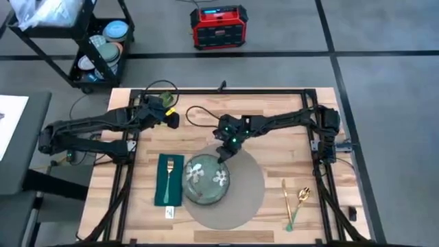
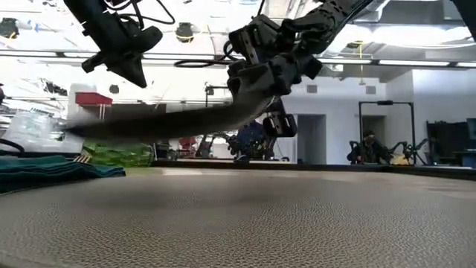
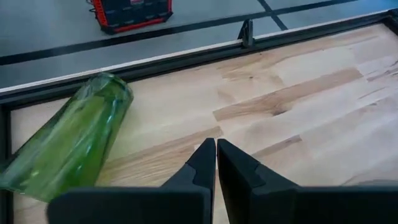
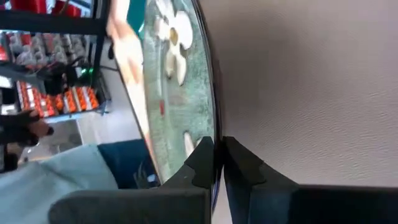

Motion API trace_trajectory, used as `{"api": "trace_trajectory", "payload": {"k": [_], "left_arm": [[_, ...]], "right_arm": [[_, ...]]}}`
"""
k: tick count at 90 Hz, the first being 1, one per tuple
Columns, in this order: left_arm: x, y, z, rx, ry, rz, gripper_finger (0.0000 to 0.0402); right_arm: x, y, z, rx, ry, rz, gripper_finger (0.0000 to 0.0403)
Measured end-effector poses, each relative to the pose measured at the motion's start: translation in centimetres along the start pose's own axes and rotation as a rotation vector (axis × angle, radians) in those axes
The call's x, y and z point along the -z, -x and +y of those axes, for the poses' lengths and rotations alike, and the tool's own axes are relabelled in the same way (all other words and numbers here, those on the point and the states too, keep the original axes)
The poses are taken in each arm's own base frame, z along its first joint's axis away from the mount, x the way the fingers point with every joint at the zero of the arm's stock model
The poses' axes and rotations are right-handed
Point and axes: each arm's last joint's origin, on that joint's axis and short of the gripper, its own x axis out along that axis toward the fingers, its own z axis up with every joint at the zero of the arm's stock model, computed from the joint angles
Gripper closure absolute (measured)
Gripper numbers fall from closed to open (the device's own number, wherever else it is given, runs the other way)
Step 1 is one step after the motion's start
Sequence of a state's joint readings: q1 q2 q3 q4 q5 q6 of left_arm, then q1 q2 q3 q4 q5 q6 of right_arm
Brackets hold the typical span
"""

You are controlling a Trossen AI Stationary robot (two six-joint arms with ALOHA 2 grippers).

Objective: Set table place
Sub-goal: Put the green plate on the gray tablemat to the right of the green table napkin

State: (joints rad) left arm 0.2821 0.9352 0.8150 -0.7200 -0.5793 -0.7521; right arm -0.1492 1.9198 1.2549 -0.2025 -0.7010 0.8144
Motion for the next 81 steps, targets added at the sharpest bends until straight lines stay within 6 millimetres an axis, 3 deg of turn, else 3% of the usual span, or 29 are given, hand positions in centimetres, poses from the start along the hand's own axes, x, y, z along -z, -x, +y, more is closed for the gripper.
{"api": "trace_trajectory", "payload": {"k": [81], "left_arm": [[0.02, 0.00, 0.01, 0.000, -0.001, 0.002, 0.0402]], "right_arm": [[0.76, -0.20, -0.36, 0.041, 0.014, 0.056, 0.0403]]}}
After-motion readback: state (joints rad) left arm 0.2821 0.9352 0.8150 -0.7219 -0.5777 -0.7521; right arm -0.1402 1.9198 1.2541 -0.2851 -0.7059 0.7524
